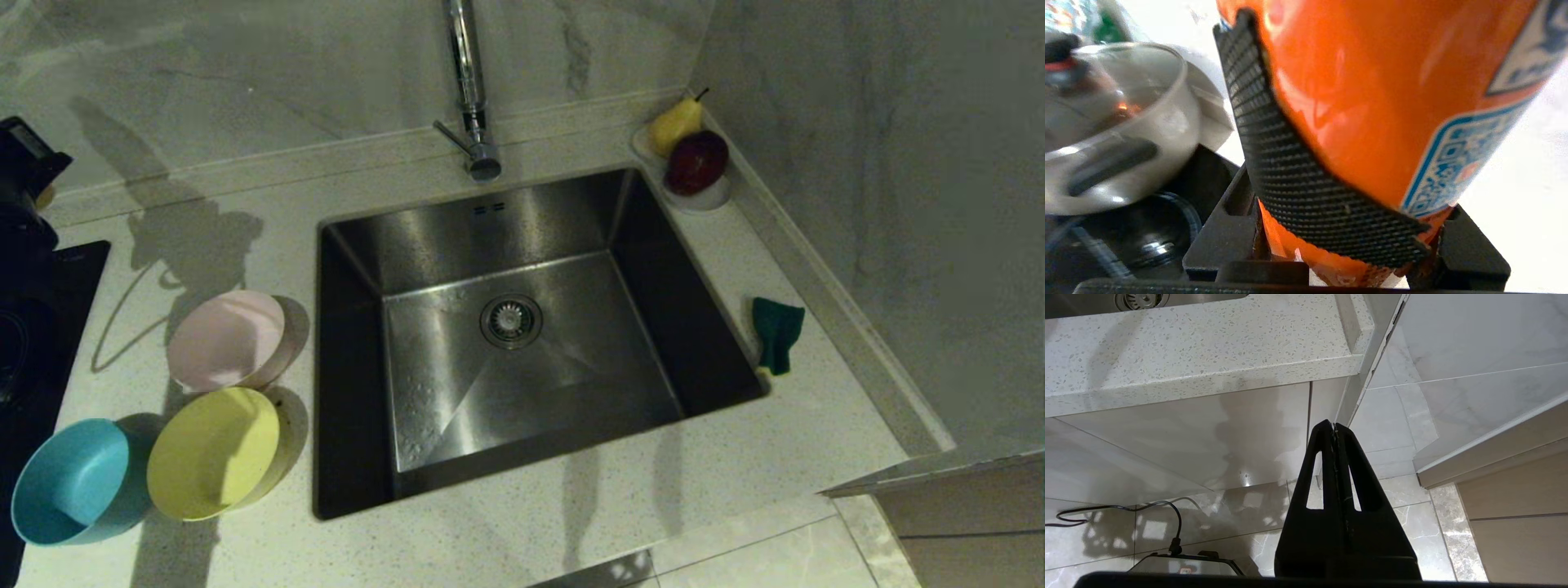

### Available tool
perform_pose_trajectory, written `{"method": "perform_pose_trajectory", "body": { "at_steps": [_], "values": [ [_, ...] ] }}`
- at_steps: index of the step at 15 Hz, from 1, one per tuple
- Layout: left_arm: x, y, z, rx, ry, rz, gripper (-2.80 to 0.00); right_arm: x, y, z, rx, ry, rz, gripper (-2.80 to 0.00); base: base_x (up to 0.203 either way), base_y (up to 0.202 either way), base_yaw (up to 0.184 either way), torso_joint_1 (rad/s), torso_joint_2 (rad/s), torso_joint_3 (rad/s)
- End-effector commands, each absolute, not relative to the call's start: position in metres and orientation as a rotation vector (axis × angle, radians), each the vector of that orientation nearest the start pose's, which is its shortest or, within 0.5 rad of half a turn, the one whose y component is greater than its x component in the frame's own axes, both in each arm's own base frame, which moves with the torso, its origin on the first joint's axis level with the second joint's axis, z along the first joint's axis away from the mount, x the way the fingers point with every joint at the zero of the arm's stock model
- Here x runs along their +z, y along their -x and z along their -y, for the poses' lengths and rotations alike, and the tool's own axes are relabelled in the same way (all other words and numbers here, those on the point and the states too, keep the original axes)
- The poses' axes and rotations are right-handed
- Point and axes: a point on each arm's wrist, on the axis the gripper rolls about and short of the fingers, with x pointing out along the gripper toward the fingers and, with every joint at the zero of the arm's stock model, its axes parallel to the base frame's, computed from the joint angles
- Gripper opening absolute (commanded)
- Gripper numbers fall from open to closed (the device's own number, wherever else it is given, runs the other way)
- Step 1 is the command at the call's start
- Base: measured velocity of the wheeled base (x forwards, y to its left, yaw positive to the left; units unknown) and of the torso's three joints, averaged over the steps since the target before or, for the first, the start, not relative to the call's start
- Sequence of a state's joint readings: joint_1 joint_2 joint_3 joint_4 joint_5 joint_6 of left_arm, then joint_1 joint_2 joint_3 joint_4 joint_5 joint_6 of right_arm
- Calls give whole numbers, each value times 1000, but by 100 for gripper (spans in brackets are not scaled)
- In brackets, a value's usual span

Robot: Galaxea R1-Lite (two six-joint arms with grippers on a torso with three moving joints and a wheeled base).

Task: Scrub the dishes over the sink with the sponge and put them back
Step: Place the dish soap on the table

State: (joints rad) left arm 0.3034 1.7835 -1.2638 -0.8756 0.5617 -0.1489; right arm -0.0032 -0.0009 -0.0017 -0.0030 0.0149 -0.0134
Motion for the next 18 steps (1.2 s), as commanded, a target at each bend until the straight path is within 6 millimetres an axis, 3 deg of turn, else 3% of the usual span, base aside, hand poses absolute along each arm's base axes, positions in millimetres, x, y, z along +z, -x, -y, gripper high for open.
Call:
{"method": "perform_pose_trajectory", "body": {
  "at_steps": [1,7,10,18],
  "values": [
    [270,-357,-125,844,181,376,-280,76,23,0,12,14,6,-280,0,0,0,0,0,0],
    [240,-393,-137,927,200,400,-280,76,23,0,12,14,6,-280,0,0,0,0,0,0],
    [240,-400,-139,938,233,425,-280,76,23,0,12,14,6,-280,0,0,0,0,0,0],
    [207,-428,-135,941,235,372,-280,76,23,0,12,14,5,-280,0,0,0,0,0,0]
  ]
}}
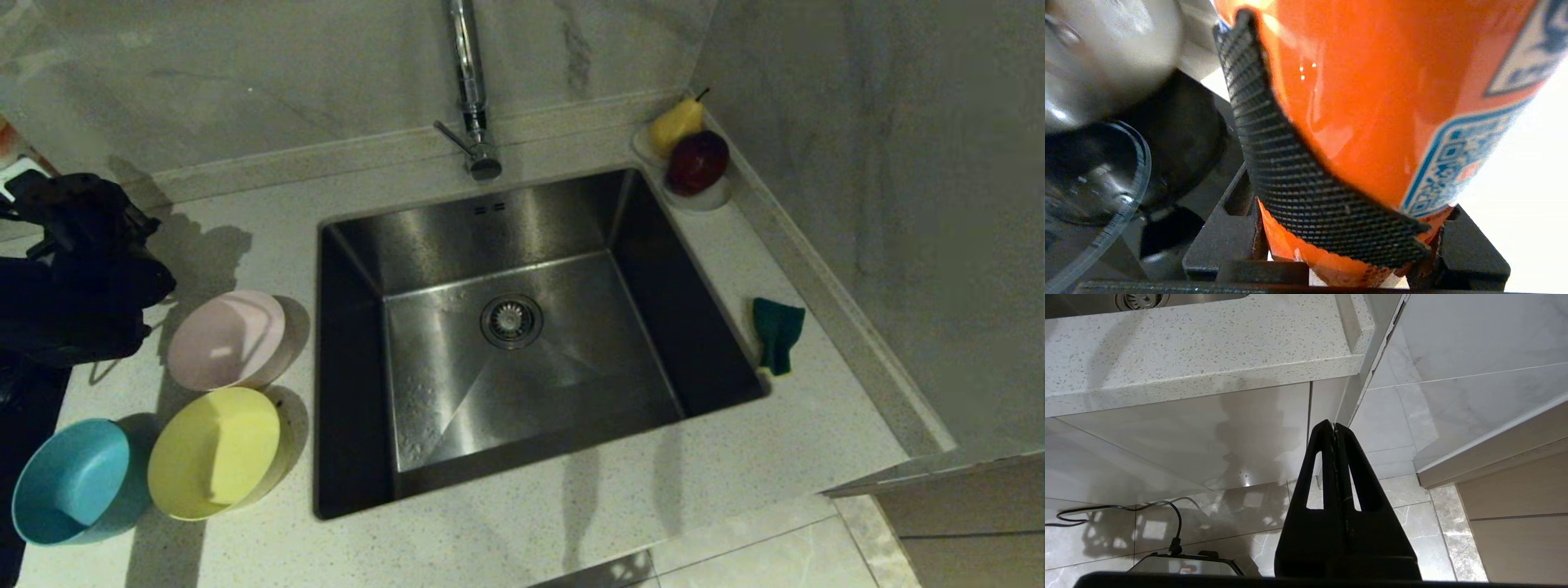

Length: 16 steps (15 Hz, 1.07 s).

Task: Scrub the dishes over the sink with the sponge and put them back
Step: Place the dish soap on the table

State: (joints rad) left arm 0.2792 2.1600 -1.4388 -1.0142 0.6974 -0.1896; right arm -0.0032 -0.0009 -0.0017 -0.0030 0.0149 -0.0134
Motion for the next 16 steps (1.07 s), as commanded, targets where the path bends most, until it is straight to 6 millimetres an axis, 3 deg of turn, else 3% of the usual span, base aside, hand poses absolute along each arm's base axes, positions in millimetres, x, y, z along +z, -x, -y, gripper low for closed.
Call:
{"method": "perform_pose_trajectory", "body": {
  "at_steps": [1,5,10,16],
  "values": [
    [202,-431,-134,943,235,363,-280,76,23,0,12,14,6,-280,0,0,0,0,0,0],
    [198,-441,-131,963,245,375,-280,76,23,0,12,14,5,-280,0,0,0,0,0,0],
    [212,-443,-131,955,253,426,-280,76,23,0,12,14,5,-280,0,0,0,0,0,0],
    [216,-450,-128,944,250,448,-280,76,23,0,12,14,6,-280,0,0,0,0,0,0]
  ]
}}
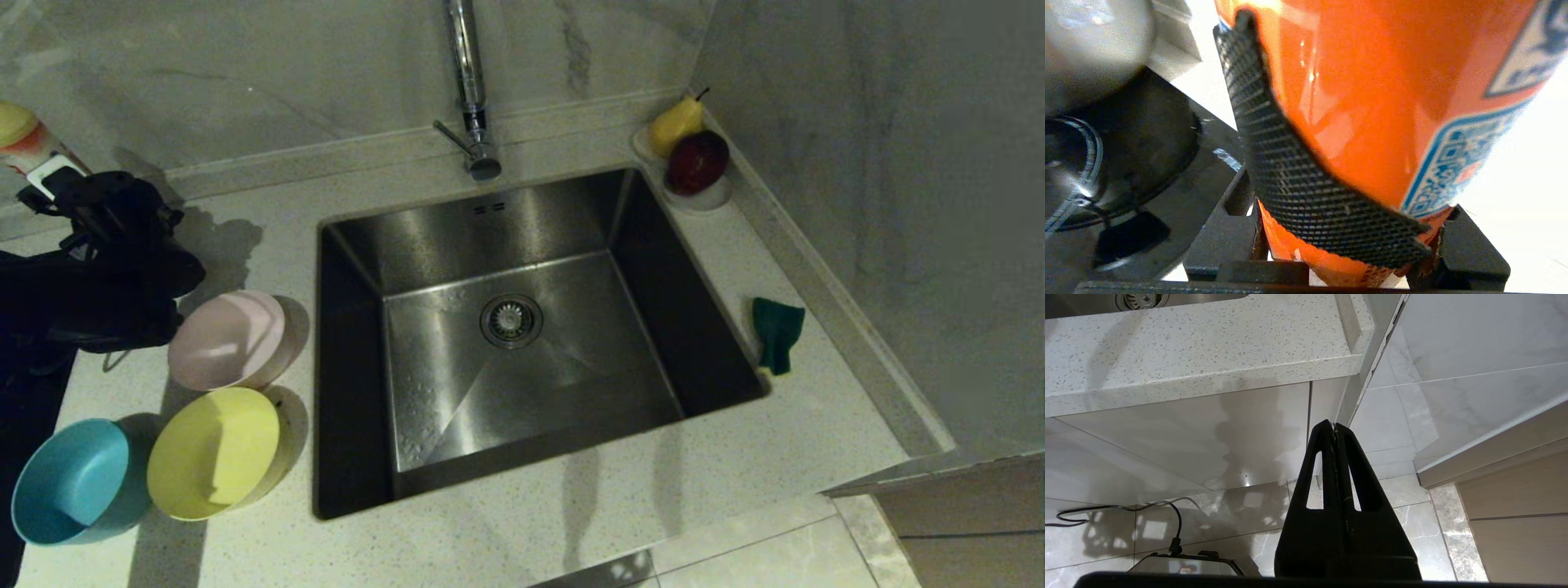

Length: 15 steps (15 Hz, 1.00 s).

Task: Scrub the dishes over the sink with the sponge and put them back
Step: Place the dish soap on the table

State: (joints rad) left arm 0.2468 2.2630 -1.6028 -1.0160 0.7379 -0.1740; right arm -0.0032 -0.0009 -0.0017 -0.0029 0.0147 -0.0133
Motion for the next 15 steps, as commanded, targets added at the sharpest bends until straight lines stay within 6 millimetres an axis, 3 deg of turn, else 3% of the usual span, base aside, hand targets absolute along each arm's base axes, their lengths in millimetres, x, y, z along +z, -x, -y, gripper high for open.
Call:
{"method": "perform_pose_trajectory", "body": {
  "at_steps": [1,11,12,13,15],
  "values": [
    [213,-452,-129,945,248,444,-280,76,23,0,12,14,5,-280,0,0,0,0,0,0],
    [203,-460,-126,939,247,426,-280,76,23,0,12,14,5,-280,0,0,0,0,0,0],
    [204,-459,-126,941,245,427,-79,76,23,0,12,14,5,-280,0,0,0,0,0,0],
    [205,-459,-126,940,244,429,0,76,23,0,12,14,5,-280,0,0,0,0,0,0],
    [207,-457,-126,938,252,436,0,76,23,0,12,14,5,-280,0,0,0,0,0,0]
  ]
}}
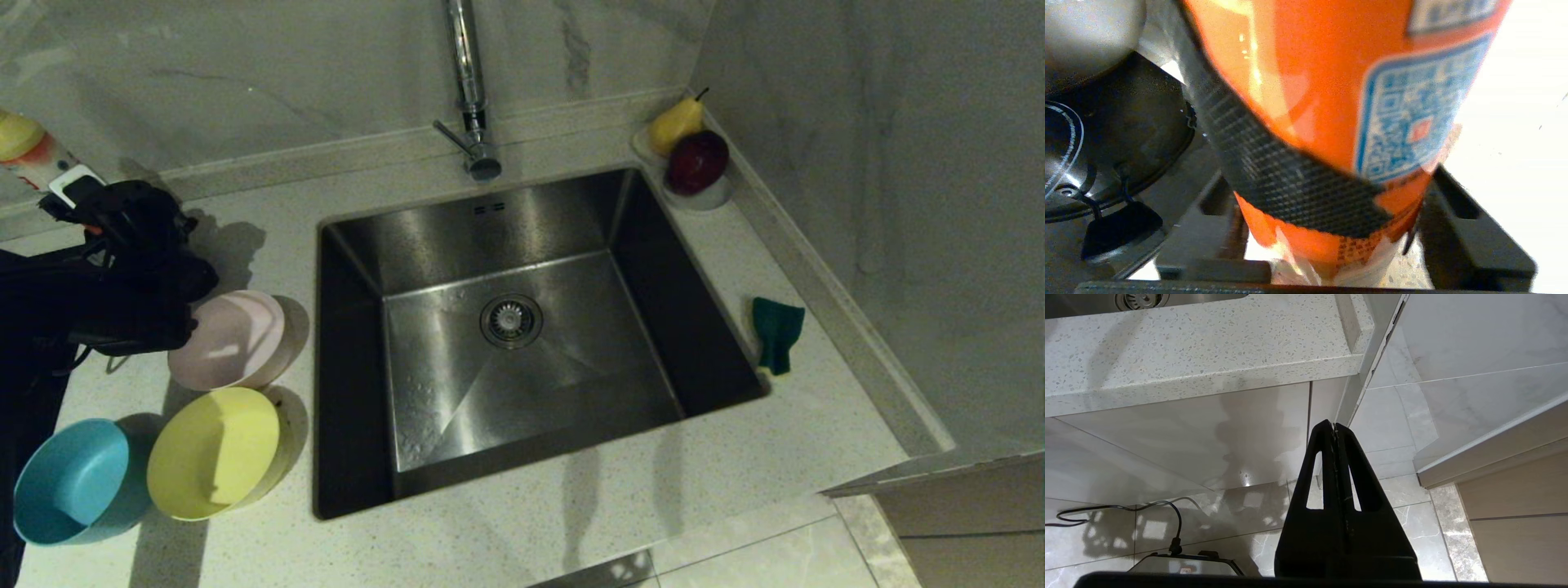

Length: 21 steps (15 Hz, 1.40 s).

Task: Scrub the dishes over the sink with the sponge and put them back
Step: Place the dish soap on the table, then turn on the faucet

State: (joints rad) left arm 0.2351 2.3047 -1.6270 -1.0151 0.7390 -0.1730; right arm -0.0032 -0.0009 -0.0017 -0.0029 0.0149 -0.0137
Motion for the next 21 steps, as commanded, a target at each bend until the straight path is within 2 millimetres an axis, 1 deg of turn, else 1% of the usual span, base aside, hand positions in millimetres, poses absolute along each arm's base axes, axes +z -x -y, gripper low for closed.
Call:
{"method": "perform_pose_trajectory", "body": {
  "at_steps": [1,6,7,9,13,16,17,18,21],
  "values": [
    [209,-455,-125,936,255,443,0,76,23,0,12,14,6,-280,0,0,0,0,0,0],
    [243,-439,-121,923,272,510,0,76,23,0,12,14,6,-280,0,0,0,0,0,0],
    [254,-433,-120,920,277,532,0,76,23,0,12,14,5,-280,0,0,0,0,0,0],
    [285,-414,-115,912,283,601,0,76,23,0,12,14,6,-280,0,0,0,0,0,0],
    [347,-367,-103,899,281,723,0,76,23,0,12,14,6,-280,0,0,0,0,0,0],
    [382,-323,-92,886,284,775,0,76,23,0,12,14,6,-280,0,0,0,0,0,0],
    [396,-305,-86,876,291,796,0,76,23,0,12,14,6,-280,0,0,0,0,0,0],
    [410,-286,-80,868,296,809,-280,76,23,0,12,14,5,-280,0,0,0,0,0,0],
    [441,-230,-61,826,282,781,-280,76,23,0,12,14,6,-280,0,0,0,0,0,0]
  ]
}}
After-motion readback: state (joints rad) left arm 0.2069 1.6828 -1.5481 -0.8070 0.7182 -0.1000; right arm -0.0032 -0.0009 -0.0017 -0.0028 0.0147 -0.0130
